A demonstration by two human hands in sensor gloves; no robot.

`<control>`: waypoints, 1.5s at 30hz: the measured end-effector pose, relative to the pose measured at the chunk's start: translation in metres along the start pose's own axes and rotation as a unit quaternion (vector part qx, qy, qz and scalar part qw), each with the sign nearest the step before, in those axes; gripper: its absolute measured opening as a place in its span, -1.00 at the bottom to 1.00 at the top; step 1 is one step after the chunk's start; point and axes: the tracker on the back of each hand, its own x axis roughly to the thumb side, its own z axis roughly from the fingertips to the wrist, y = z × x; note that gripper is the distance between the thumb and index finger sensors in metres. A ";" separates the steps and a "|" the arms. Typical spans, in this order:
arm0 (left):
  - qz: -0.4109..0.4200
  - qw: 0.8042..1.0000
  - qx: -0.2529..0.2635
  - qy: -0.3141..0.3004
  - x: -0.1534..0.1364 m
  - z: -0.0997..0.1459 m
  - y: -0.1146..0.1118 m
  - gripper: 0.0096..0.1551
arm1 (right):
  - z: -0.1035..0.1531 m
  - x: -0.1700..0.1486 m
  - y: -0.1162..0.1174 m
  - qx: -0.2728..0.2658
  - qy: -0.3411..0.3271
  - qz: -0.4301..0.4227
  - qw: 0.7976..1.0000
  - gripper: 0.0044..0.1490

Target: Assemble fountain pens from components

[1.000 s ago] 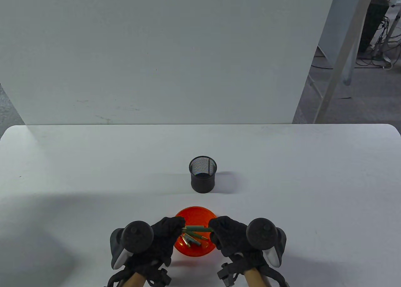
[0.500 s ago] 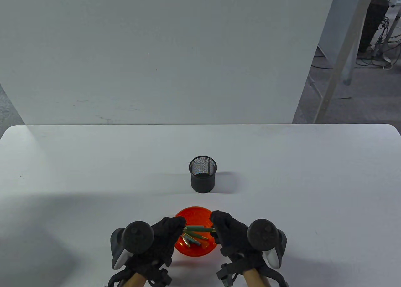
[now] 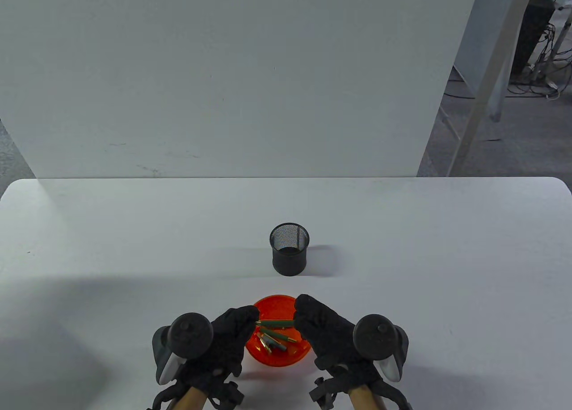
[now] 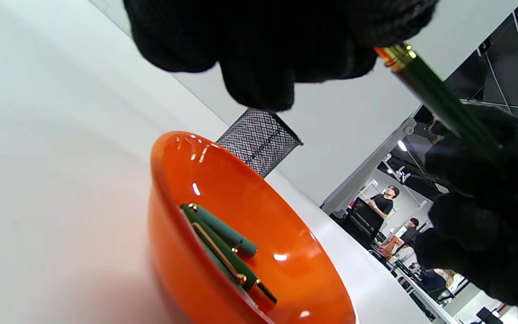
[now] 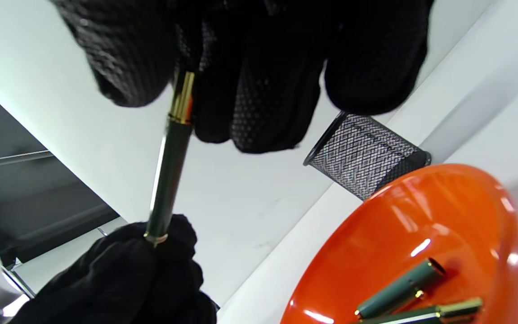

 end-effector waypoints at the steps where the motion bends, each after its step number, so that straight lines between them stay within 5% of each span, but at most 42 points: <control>1: 0.000 1.000 0.000 -0.002 0.001 0.000 0.000 -0.47 | 0.000 0.000 0.000 -0.004 0.002 0.003 1.000 -0.40; 14: -0.013 1.000 -0.012 -0.018 0.006 0.000 -0.004 -0.47 | -0.002 -0.005 -0.001 -0.036 0.030 -0.010 0.999 -0.38; 24: -0.004 1.000 -0.005 0.001 0.001 0.000 -0.003 -0.47 | -0.001 -0.001 0.002 0.011 0.008 -0.020 1.000 -0.20; 36: 0.001 1.000 -0.003 0.002 0.001 0.001 -0.002 -0.47 | -0.002 -0.002 0.002 0.021 0.008 0.001 1.000 -0.43; 45: -0.015 1.000 -0.003 -0.016 0.006 0.002 -0.002 -0.47 | -0.001 -0.004 0.002 0.001 0.032 0.031 0.999 -0.38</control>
